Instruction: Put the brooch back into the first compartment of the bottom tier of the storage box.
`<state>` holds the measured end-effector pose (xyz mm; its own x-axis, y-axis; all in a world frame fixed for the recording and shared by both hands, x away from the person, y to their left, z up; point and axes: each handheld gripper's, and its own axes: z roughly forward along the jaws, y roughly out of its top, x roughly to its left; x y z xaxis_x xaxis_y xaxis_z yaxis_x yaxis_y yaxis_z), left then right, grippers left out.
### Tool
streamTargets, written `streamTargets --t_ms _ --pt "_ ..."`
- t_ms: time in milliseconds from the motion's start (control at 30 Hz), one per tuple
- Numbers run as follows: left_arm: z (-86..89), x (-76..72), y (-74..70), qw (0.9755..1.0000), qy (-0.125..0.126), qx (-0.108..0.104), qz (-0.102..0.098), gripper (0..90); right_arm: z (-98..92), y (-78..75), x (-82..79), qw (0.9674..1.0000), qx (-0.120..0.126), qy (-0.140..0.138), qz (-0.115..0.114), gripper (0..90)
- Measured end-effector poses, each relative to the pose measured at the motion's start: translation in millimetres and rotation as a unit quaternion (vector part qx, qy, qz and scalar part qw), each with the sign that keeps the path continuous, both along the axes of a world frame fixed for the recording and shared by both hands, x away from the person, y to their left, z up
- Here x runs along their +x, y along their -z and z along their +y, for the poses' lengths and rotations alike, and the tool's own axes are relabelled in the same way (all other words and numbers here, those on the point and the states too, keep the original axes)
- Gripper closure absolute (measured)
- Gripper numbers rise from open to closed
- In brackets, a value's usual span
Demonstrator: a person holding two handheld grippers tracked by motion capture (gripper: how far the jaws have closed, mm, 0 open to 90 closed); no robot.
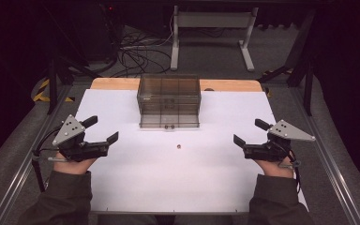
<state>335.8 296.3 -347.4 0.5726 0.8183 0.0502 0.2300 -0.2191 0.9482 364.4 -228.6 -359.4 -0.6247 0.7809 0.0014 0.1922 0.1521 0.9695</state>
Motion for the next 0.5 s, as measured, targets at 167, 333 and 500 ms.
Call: streamTargets --t_ms 167,333,500 --pt "-4.6 1.1 1.9 1.0000 0.003 0.005 0.001 10.8 1.1 -0.5 -0.6 1.0000 0.000 -0.001 0.000 2.4" --pt "-8.5 2.3 4.0 1.0000 0.003 0.006 0.006 11.5 1.1 -0.9 -0.9 1.0000 0.000 -0.001 -0.002 2.4" --pt "-15.0 4.0 6.9 0.9998 0.010 0.015 0.010 14.2 0.8 -1.0 -0.9 1.0000 0.000 0.000 -0.002 2.4"
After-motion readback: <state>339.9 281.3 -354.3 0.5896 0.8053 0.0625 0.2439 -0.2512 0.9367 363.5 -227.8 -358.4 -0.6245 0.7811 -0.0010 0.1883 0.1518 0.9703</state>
